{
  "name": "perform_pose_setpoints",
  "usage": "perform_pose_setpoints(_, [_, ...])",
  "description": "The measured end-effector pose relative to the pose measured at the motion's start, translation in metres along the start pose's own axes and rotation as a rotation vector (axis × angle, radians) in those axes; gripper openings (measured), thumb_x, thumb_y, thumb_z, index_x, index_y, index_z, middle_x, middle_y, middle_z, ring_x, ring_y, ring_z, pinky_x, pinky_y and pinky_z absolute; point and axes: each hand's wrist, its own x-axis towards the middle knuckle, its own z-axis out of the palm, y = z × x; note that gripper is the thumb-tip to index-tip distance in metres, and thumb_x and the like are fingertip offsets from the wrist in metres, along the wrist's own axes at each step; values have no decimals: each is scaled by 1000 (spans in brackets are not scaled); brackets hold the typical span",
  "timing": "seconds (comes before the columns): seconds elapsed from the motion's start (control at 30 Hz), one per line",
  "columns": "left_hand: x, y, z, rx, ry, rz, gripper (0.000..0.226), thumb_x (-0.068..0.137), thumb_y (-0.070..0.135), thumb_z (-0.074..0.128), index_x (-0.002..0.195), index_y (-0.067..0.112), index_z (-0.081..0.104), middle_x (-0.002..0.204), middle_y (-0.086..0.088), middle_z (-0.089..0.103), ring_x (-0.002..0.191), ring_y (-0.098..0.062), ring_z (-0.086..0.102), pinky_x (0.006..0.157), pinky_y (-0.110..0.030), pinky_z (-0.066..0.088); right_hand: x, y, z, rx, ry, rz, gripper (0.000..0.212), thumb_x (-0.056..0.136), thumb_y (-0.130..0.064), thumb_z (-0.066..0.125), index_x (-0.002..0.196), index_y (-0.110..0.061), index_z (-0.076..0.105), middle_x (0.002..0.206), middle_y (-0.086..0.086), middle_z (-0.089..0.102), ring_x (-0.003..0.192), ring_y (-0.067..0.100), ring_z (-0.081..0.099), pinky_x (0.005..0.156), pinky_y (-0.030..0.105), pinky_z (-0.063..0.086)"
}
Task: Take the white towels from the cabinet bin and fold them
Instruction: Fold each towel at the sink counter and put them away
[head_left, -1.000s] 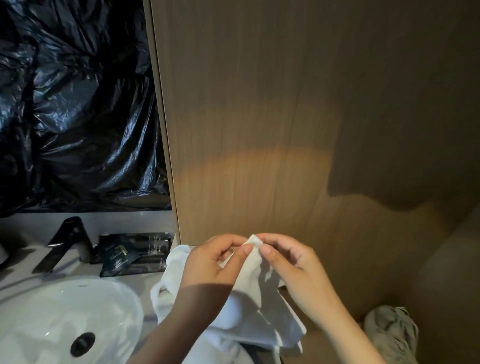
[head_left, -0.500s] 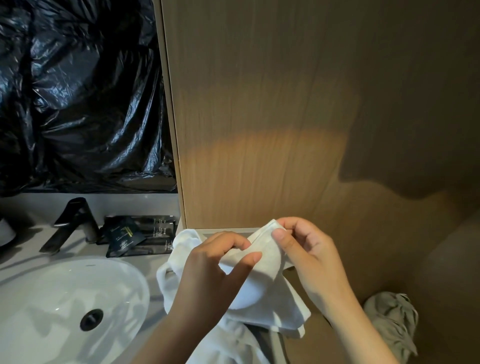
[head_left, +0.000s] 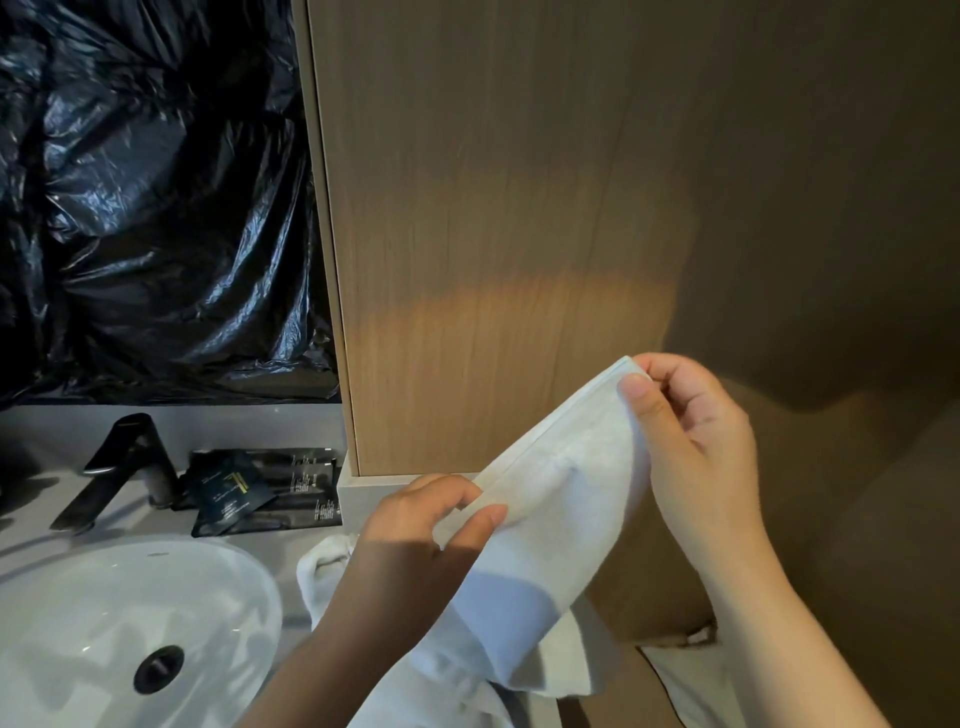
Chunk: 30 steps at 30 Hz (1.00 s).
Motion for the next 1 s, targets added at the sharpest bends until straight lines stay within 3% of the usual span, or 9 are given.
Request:
perform_pose_setpoints(0.1, [5,-1,0,15,-16,-31,28,85,46,63,65,28,58,72,19,58,71,-2,53,61,-12,36,11,-3,-5,-84,11,-88,8,93,-34,54,95,-36,61,90,-20,64,93,6,61,75,21,51])
perform_pose_setpoints(0.17, [8,-1,-1,-12,-24,-14,34,85,47,62,62,23,54,62,9,52,59,-4,47,55,-13,33,18,-7,-7,-148,20,-152,7,94,-31,54,97,-30,61,92,-19,62,92,0,59,73,7,45])
perform_pose_setpoints(0.23, [12,3,-3,-44,-14,8,38,81,51,60,59,21,50,53,6,41,52,-6,39,50,-14,29,24,-11,-9,-191,35,-199,5,96,-26,57,98,-26,61,93,-20,61,92,-3,58,73,3,43])
perform_pose_setpoints(0.4, [18,13,-1,-190,47,-4,62,72,59,63,52,10,32,51,7,23,50,-6,24,48,-21,21,38,-16,-15,-226,86,-253,5,97,-24,57,98,-26,61,93,-22,59,93,-5,56,74,1,42])
perform_pose_setpoints(0.63, [17,2,1,-87,-70,14,36,81,42,72,51,32,54,49,13,43,51,-5,40,52,-16,29,56,-28,-28,-211,166,-246,6,98,-24,55,97,-24,61,91,-19,59,86,-5,56,69,3,42])
perform_pose_setpoints(0.8, [19,-17,3,26,-165,-7,34,83,38,72,59,16,61,57,1,47,53,-6,40,52,-18,29,62,-27,-33,-221,184,-239,7,99,-25,54,98,-24,61,92,-19,59,87,-8,55,71,2,43])
perform_pose_setpoints(1.0, [18,-39,0,45,-165,-70,27,87,32,68,64,18,67,54,15,51,54,-3,45,53,-15,31,67,-20,-38,-242,213,-214,8,99,-26,54,98,-24,61,92,-16,59,86,-9,54,70,2,42])
